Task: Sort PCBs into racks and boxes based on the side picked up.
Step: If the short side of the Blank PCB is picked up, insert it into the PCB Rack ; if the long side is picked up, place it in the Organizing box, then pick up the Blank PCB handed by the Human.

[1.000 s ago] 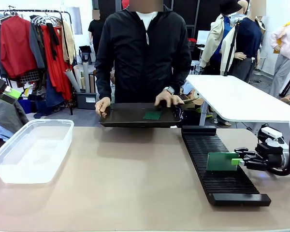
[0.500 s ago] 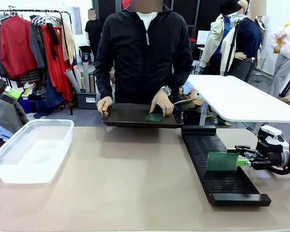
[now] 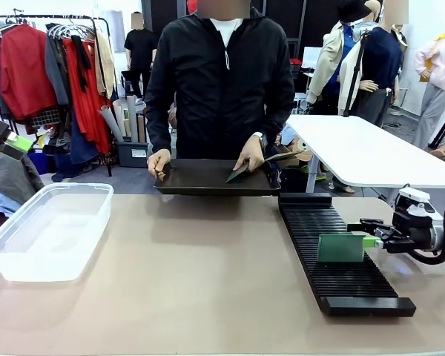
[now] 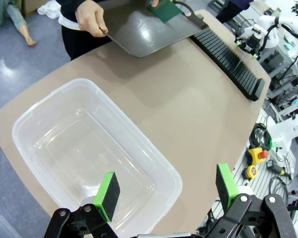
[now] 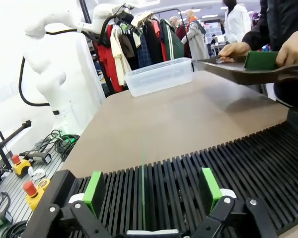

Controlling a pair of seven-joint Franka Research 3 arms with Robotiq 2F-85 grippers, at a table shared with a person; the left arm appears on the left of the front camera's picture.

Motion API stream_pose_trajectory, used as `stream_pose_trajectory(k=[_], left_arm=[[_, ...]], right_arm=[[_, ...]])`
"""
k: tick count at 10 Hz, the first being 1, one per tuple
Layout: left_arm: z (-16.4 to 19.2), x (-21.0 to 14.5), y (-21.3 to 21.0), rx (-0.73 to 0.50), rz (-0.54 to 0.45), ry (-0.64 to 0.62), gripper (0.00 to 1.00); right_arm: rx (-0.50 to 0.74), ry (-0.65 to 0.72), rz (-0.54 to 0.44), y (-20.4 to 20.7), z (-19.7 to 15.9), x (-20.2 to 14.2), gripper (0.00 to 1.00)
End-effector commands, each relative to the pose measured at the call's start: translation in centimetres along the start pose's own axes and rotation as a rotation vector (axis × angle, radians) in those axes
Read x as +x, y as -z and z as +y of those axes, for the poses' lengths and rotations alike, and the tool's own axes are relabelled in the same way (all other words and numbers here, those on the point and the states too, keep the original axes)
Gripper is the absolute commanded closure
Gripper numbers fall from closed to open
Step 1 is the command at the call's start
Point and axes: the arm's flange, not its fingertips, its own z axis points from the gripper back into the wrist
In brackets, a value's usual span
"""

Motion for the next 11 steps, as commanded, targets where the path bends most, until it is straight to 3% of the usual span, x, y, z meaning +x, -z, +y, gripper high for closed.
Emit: stream_pose_trajectory(k=[1,3,4,11], left_arm=[[-0.2,0.0,0.0,-0.007,-0.004,-0.003,0.00],[-0.2,0.0,0.0,-0.007,-0.004,-0.003,0.00],[-0.2,0.0,0.0,-0.007,-0.004,-0.003,0.00],[-0.2,0.0,0.0,-0.007,-0.004,-0.003,0.00]], right_arm=[[-0.025,0.009,0.000,1.0,-0.2,1.9,0.00],[-0.016,0.016,0.038,1.3,-0.6,2.4,0.00],[-0.007,-0.003,-0.007,0.4,-0.2,1.3,0.00],[-0.007,-0.003,-0.007,0.4,-0.2,1.3,0.00]])
